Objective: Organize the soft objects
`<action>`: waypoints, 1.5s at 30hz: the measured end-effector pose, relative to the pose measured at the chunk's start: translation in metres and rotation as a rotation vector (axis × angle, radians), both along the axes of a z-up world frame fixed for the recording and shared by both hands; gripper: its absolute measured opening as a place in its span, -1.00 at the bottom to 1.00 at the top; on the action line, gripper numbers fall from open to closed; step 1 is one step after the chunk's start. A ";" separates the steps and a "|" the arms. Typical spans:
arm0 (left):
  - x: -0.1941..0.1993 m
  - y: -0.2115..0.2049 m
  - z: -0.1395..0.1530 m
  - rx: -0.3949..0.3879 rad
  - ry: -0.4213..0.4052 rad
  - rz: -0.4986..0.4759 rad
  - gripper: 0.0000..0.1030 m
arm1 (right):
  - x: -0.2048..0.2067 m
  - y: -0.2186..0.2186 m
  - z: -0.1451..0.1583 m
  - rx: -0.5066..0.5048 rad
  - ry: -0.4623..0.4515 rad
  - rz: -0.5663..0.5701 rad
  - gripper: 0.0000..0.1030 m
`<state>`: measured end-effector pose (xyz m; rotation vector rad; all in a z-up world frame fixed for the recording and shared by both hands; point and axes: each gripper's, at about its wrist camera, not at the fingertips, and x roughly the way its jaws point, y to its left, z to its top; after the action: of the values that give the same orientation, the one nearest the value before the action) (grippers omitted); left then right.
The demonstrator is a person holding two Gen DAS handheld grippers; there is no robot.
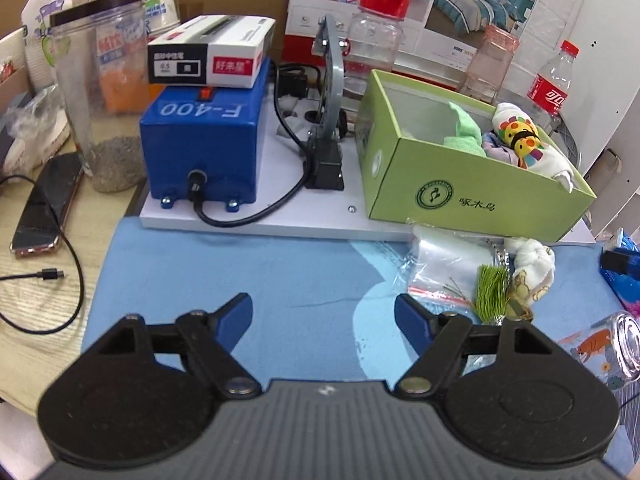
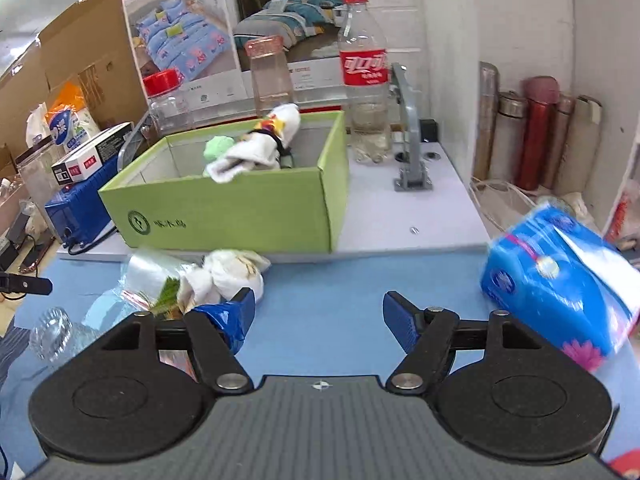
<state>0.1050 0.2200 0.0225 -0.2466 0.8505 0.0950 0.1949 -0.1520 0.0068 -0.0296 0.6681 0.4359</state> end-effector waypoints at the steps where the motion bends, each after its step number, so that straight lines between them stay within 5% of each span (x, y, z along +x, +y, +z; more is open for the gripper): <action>1: 0.003 -0.001 -0.001 0.006 0.004 -0.005 0.50 | 0.009 0.008 0.002 -0.004 0.016 0.033 0.11; 6: 0.014 -0.002 -0.016 0.036 0.051 -0.021 0.50 | 0.065 0.060 -0.010 -0.042 0.192 0.222 0.12; 12: 0.026 0.012 -0.030 0.041 0.092 -0.001 0.50 | 0.104 0.099 -0.042 -0.134 0.342 0.292 0.13; 22: 0.065 -0.007 -0.027 0.044 0.096 -0.091 0.51 | 0.095 0.045 -0.044 -0.267 0.258 0.173 0.16; 26: 0.098 -0.032 -0.029 -0.032 0.120 -0.197 0.52 | 0.071 -0.003 -0.030 -0.209 0.156 0.033 0.16; 30: 0.130 -0.054 -0.033 -0.089 0.177 -0.235 0.52 | 0.037 -0.035 -0.019 -0.020 0.066 -0.021 0.17; 34: 0.150 -0.082 -0.037 -0.010 0.223 -0.258 0.52 | 0.014 -0.043 -0.025 0.106 0.046 -0.051 0.17; 45: 0.155 -0.098 -0.045 0.065 0.275 -0.278 0.57 | 0.007 -0.064 -0.046 0.177 0.085 -0.087 0.17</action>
<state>0.2603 0.1217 -0.0225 -0.0525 1.1451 -0.1057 0.2023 -0.2157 -0.0388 0.1854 0.7092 0.4123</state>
